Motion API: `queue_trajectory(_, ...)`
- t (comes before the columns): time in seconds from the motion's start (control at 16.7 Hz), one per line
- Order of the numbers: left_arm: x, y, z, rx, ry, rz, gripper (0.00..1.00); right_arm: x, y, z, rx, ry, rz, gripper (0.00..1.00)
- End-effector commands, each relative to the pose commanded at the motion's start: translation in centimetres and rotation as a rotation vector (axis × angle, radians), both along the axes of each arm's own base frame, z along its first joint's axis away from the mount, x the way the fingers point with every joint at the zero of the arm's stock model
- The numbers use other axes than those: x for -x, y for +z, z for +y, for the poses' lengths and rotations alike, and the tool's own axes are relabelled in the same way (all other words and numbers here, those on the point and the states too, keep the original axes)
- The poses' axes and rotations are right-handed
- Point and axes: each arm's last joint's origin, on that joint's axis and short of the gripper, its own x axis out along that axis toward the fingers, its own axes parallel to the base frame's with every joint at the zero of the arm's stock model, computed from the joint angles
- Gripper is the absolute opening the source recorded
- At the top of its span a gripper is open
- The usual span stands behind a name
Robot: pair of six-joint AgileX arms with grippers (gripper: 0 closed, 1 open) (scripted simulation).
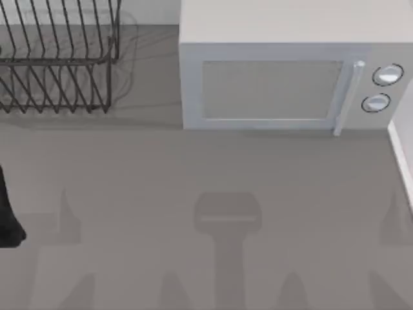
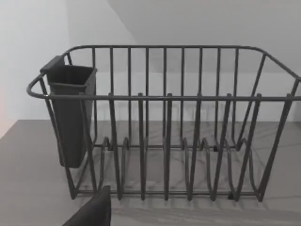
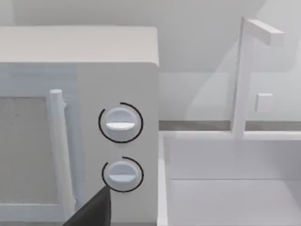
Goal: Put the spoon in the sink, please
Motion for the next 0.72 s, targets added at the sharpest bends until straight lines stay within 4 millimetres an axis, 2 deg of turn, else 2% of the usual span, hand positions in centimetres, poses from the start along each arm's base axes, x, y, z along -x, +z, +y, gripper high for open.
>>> queue_trajectory(0.18,0.0,0.0,0.0,0.000,0.000,0.000,1.00,0.0,0.0,0.0,0.010,0.000,0.008,1.00)
queue_trajectory(0.36,0.0,0.0,0.0,0.000,0.000,0.000,1.00,-0.2,0.2,0.0,0.099,0.006,0.083,1.00)
queue_trajectory(0.72,0.0,0.0,0.0,0.000,0.000,0.000,1.00,-1.3,0.1,0.1,0.498,0.151,0.458,1.00)
